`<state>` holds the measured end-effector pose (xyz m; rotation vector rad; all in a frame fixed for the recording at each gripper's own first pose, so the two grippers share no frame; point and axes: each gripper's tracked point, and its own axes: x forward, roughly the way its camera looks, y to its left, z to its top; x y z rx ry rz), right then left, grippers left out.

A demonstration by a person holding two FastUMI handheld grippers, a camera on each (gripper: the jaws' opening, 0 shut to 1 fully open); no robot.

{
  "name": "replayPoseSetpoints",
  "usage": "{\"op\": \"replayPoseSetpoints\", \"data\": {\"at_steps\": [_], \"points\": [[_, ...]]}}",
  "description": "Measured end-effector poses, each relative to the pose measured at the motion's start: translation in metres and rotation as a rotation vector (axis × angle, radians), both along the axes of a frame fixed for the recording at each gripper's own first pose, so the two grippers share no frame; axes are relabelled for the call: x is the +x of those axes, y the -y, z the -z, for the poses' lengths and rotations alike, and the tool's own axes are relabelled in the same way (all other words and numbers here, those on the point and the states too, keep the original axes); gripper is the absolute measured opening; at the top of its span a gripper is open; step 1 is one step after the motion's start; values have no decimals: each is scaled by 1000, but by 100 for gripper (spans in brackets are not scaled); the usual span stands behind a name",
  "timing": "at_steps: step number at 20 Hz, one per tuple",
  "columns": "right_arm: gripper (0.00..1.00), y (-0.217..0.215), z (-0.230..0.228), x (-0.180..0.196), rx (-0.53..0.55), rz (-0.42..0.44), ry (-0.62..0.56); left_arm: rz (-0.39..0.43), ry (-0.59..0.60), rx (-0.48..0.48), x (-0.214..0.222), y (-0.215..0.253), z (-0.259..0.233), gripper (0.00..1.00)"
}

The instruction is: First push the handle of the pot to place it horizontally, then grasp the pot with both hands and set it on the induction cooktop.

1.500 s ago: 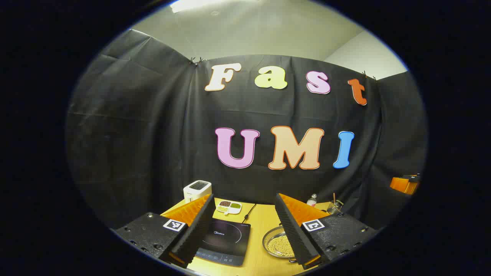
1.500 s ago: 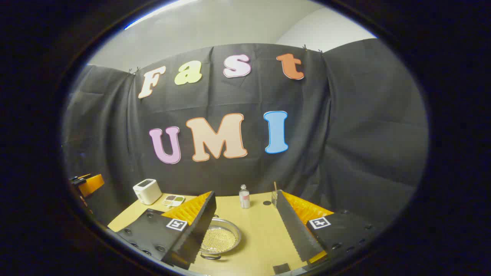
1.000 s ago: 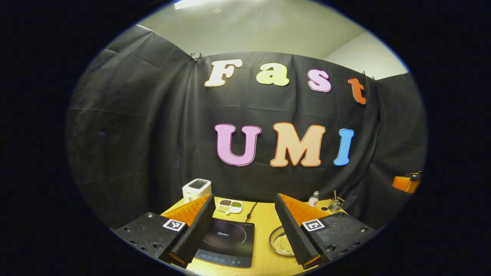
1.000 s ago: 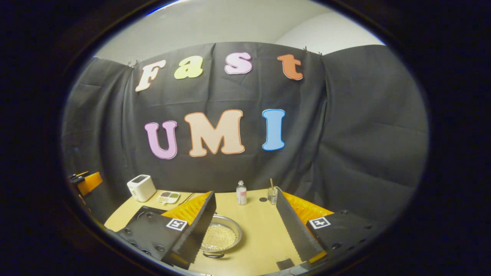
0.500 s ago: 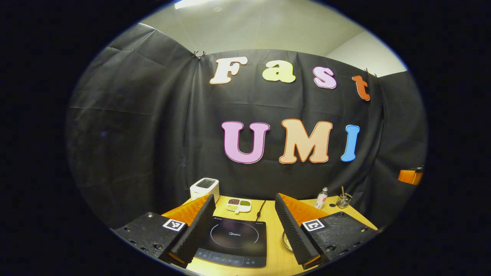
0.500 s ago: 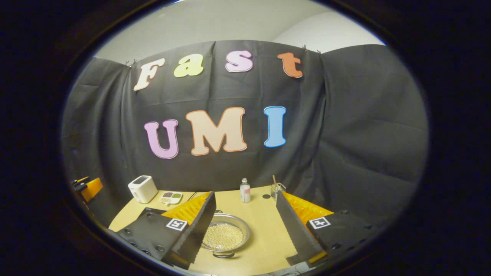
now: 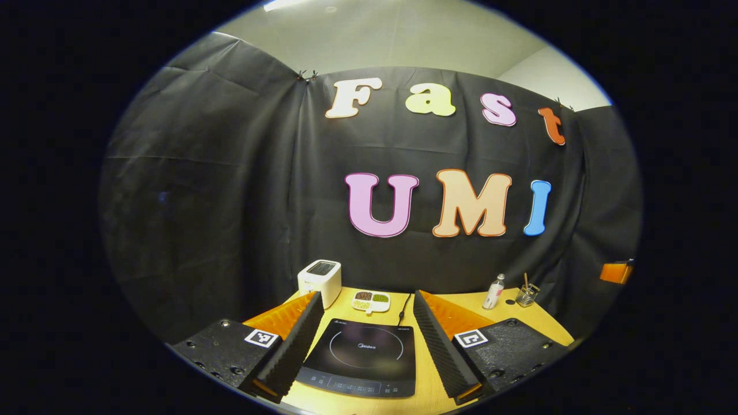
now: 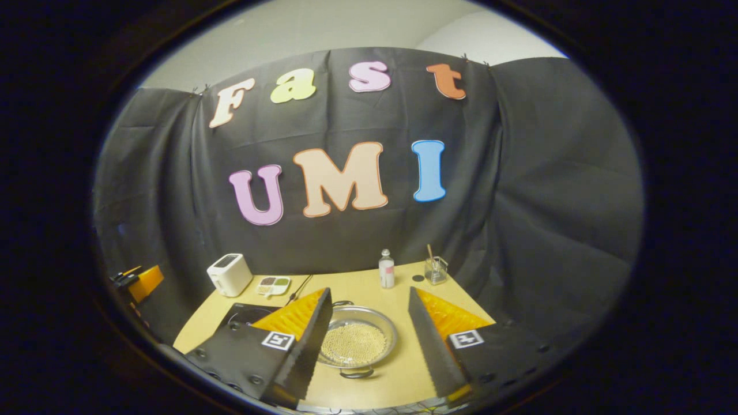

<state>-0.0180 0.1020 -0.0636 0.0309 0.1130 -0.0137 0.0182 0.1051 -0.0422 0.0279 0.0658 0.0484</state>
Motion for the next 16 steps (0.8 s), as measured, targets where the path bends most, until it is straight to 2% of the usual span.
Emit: {"op": "replayPoseSetpoints", "data": {"at_steps": [2, 3, 4, 5, 6, 7, 8, 9, 10, 14, 15, 16], "points": [[64, -2, 1, 0, 22, -11, 7, -4, -8, 4, -2, -3, 4, 95], [63, -8, 1, -3, 38, -20, 7, -4, -11, 5, -2, -4, 5, 92], [50, -11, 0, -3, 50, -26, 7, -5, -15, 6, -1, -5, 7, 95], [42, -11, 3, -4, 53, -27, 9, -6, -17, 7, -1, -5, 8, 95], [27, -10, 2, -3, 51, -21, 13, -5, -18, 7, -1, -6, 8, 92], [20, -8, 3, -2, 48, -15, 17, -5, -18, 9, -1, -7, 9, 92], [4, -6, 3, -1, 44, -3, 18, -6, -18, 13, -2, -7, 9, 92], [0, -6, 6, 0, 52, 0, 15, -8, -17, 18, -2, -8, 8, 92], [2, -9, 9, 2, 66, -11, 8, -10, -15, 24, -2, -10, 7, 92], [0, -16, 40, 12, 96, -30, -55, -14, -11, 42, -3, -16, 7, 92], [0, -19, 52, 13, 101, -38, -80, -14, -11, 46, -4, -18, 8, 95], [2, -22, 64, 14, 106, -46, -108, -13, -11, 54, -5, -19, 8, 92]]}}
